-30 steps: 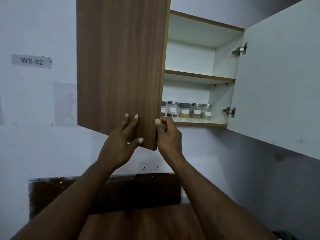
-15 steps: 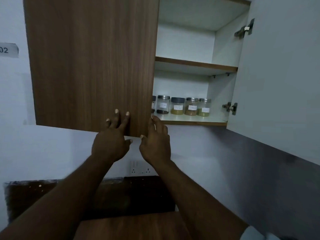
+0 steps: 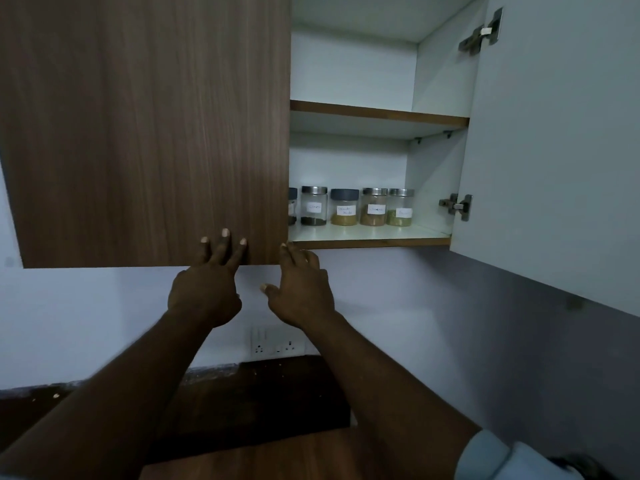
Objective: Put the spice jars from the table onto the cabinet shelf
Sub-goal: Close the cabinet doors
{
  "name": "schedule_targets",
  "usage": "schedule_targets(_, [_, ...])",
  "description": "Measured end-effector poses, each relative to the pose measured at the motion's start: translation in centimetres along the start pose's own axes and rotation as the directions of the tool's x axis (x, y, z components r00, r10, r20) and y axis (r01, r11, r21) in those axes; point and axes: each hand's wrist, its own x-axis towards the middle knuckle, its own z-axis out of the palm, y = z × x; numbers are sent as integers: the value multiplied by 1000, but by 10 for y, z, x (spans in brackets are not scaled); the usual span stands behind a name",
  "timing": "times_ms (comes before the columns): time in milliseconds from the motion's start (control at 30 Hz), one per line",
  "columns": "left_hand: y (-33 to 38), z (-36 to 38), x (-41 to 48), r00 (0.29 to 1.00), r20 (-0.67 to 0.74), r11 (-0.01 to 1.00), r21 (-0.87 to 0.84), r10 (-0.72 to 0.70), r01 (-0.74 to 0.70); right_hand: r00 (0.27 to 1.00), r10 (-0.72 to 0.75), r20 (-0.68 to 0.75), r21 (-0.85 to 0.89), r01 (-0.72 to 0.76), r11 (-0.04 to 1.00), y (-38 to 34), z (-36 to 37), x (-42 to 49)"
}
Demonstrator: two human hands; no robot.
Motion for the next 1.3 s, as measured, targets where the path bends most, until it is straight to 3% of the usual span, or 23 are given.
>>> schedule_targets(133, [-6,12,10,999,28,1000,0,22,-22,992,-52,111,-90,62,994,3,9,7])
schedule_targets(600, [-8,26,28,999,-20,997,-60,43,-44,987,59,150,-124,-41,991,0,10,22])
schedule_targets(833, [7,3,21,998,-43,976,-209,50,-58,1000,1,24,-140,3,990,5,-27,-12])
schedule_targets(1000, [64,-26,14,959,-139,913,-299,247,-278,997,42,-68,-178,-54,982,24,-68,-42])
schedule_targets(1133, [127,-58,4,882,-223,814,-343,415,-469,984,84,-154,-203,-115,972,44,-110,-76])
schedule_targets(1300, [202,-88,-7,779,-349,672,-396,520,-626,879,75,-471,-254,-216,943,77,-180,-130])
